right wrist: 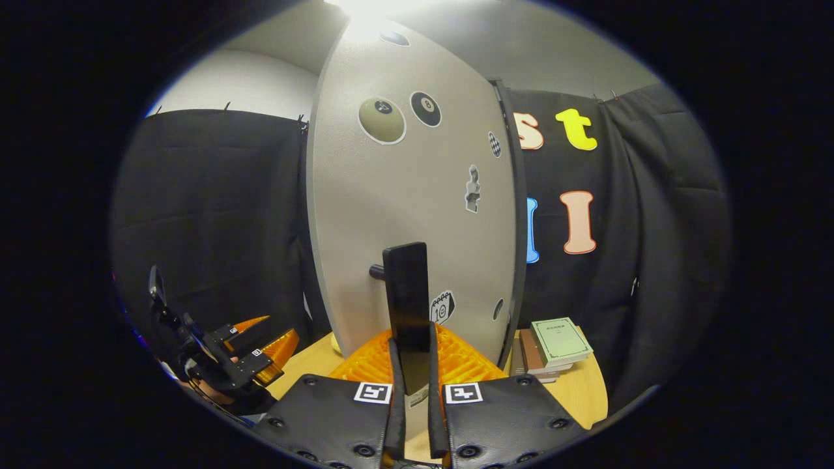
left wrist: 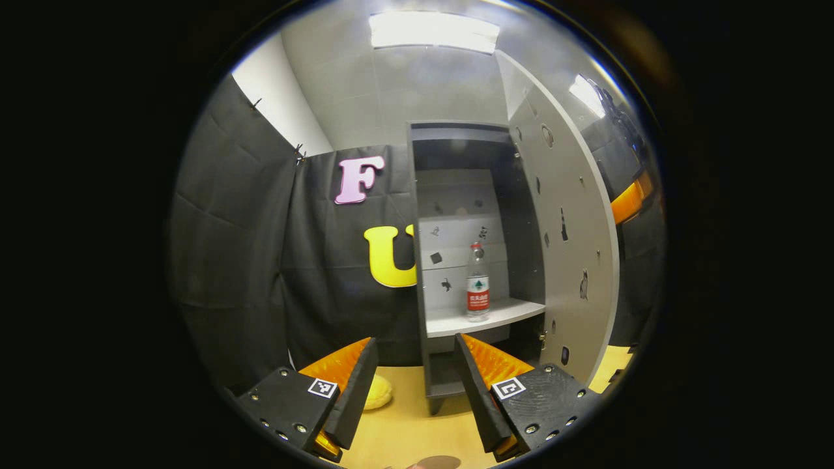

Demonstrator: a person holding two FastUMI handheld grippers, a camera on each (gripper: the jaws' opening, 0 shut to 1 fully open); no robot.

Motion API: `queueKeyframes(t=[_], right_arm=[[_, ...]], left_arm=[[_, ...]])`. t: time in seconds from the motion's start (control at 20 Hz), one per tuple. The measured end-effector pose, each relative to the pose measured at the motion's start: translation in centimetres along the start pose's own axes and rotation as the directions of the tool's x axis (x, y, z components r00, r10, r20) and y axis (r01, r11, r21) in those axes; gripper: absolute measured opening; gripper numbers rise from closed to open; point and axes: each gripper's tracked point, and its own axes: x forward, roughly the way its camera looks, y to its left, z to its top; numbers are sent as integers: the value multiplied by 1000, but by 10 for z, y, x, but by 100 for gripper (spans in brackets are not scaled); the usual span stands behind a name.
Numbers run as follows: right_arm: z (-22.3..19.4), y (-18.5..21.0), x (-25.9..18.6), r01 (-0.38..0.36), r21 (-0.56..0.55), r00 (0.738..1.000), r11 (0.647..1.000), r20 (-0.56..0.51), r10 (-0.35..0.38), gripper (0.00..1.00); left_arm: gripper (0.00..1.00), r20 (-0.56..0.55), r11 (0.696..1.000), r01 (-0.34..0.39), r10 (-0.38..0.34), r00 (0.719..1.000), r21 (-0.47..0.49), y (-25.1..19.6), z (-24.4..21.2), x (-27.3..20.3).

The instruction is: Open the cabinet door with the right hand, grasp the bottle in the cabinet with the left hand and place it on the coaster, then close the cabinet door with the right hand.

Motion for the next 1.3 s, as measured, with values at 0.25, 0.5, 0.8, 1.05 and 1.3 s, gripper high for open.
queueKeyframes(t=[0.25,0.5,0.8,1.05,1.3], right_arm=[[1,-20,-11,24,-18,1000,1000,21,-23,16],[3,-36,-14,15,-31,999,999,46,-13,15],[3,-58,-16,31,0,996,1000,86,-31,15],[2,-46,-23,-114,60,989,992,98,108,15],[2,-81,-60,-44,-2,990,999,135,44,17]], left_arm=[[68,9,1000,21,-21,1000,4,-46,9,10],[68,14,1000,31,-31,999,7,-87,18,17],[68,27,1000,11,-11,1000,20,-123,28,17],[68,37,999,-24,22,999,42,-144,37,28],[66,59,997,-23,19,998,72,-153,58,41]])
